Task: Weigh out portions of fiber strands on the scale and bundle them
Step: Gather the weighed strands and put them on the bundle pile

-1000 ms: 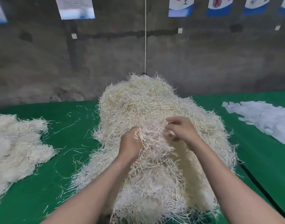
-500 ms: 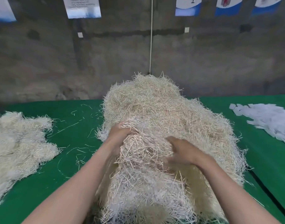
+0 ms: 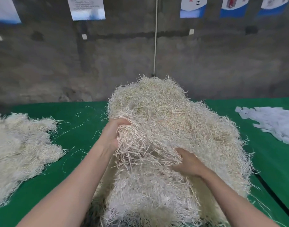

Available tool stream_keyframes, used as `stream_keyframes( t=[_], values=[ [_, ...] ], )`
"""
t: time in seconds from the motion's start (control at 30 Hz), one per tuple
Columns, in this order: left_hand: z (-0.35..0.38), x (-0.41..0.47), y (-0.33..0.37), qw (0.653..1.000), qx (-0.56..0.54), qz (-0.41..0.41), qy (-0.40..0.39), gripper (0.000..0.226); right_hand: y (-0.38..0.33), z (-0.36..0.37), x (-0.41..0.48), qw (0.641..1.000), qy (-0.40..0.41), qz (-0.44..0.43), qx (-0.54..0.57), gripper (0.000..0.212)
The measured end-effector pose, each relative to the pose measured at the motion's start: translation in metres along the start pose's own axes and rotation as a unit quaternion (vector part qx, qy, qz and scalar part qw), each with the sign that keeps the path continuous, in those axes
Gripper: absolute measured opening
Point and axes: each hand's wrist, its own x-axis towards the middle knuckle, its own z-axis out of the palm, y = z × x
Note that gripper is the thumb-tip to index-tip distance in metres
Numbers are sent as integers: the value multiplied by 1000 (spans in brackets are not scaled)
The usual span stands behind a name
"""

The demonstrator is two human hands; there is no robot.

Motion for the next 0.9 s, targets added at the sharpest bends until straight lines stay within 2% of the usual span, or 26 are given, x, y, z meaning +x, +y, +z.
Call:
stream_keyframes(
  t=[0.03, 0.07, 0.13, 0.27, 0.33, 0.4, 0.43, 0.5, 0.57, 0.6, 0.67, 0.7, 0.73, 0.77, 0.8, 0.83, 0.87, 0.9],
  values=[
    [-1, 0, -2, 1000, -9, -1, 1, 99, 4, -1, -1, 1000, -3, -1, 4, 88],
    [2, -1, -1, 1000, -17, -5, 2, 92, 7, -2, -2, 1000, -9, -3, 7, 90],
    [7, -5, 6, 1000, -14, 6, 25, 60, 12, 2, -7, 1000, -20, 2, -6, 93],
    [4, -3, 17, 998, -3, 20, 66, 22, 13, 9, -22, 997, -68, 10, -29, 97],
    [5, -3, 18, 998, -2, 21, 64, 16, -3, -13, -29, 998, -65, -15, 9, 97],
    [8, -3, 19, 998, 5, 24, 55, 10, -30, -47, -36, 996, -11, -71, 53, 94],
    [9, -1, 20, 999, 5, 20, 41, 9, -46, -60, -40, 991, 27, -98, 83, 100],
    [16, -2, 24, 1000, -17, -4, -1, 7, -82, -69, -45, 971, 76, -150, 169, 125],
    [25, -6, 27, 998, -41, -6, -41, 9, -114, -50, -39, 960, 57, -176, 209, 134],
    [29, -8, 28, 998, -49, -6, -43, 11, -123, -35, -33, 964, 37, -164, 207, 128],
    [32, -11, 32, 995, -81, -1, -54, 18, -125, -8, -19, 973, 39, -106, 202, 80],
    [30, -13, 35, 994, -94, 2, -62, 22, -118, -2, -12, 973, 64, -71, 210, 56],
    [25, -12, 35, 995, -79, 16, -65, 22, -109, -1, -8, 969, 94, -36, 227, 40],
    [18, -7, 35, 997, -17, 46, -52, 11, -98, -2, -5, 960, 117, -5, 255, 21],
    [11, -2, 34, 992, 88, 78, -50, 21, -90, -7, -6, 947, 137, 21, 289, 11],
    [6, 1, 32, 970, 213, 99, -65, 51, -83, -12, -4, 936, 161, 38, 311, 17],
    [5, 5, 25, 930, 336, 106, -107, 76, -79, -17, -3, 928, 179, 43, 323, 22],
    [9, 5, 18, 872, 453, 95, -161, 90, -75, -19, 0, 931, 192, 34, 307, 25]
  ],
)
